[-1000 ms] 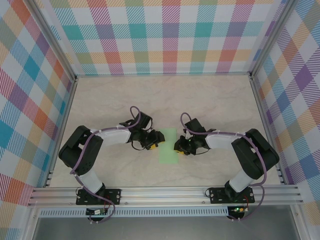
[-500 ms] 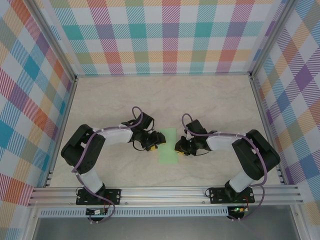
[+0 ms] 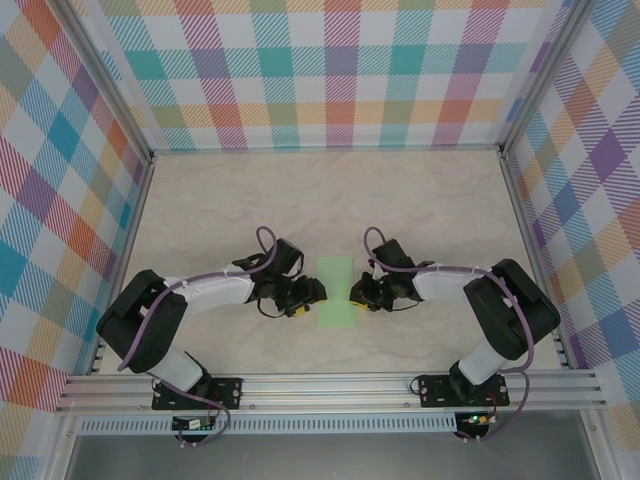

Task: Fold a paper plane with a square sheet of paper (pick it up from the middle)
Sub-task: First fold in half a square sheet of paper at the center of the table.

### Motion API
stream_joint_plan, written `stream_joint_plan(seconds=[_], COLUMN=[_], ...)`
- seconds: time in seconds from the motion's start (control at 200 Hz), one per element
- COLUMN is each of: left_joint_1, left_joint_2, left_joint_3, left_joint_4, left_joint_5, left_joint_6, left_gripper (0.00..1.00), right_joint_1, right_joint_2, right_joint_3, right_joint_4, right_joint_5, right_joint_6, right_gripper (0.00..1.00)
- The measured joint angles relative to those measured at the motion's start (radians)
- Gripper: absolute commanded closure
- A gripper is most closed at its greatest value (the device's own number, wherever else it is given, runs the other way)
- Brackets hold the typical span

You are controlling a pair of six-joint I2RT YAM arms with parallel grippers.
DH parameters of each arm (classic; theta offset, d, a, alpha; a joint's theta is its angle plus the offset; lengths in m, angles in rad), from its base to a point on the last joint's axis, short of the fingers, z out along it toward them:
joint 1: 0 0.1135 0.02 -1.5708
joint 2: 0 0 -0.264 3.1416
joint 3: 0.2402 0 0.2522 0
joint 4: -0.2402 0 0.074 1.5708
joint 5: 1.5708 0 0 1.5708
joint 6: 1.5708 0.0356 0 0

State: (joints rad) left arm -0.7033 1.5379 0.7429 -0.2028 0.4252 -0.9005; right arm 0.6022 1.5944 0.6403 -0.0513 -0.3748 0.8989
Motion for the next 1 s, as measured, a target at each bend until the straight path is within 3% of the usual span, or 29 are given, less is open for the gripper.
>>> stream_joint_plan(seconds=[0.5,1.0], left_joint_1=[-0.045,-0.054], left_joint_2=[-0.01,0.021], left_joint_3=[-0.066,-0.068], left_joint_4=[0.128,0.135], left_joint_5=[0.003,0.005], left_joint_6=[-0.069,-0.077], left_gripper=[0.51,0.53], right_joint_1=[-0.001,-0.003], right_joint_2=[0.005,0.008], right_joint_3=[0.0,0.0], right_joint_4=[0.002,0.002], right_joint_5=[-0.001,-0.005], right_joint_6=[0.003,0.003], right_gripper=[0.83,0.83])
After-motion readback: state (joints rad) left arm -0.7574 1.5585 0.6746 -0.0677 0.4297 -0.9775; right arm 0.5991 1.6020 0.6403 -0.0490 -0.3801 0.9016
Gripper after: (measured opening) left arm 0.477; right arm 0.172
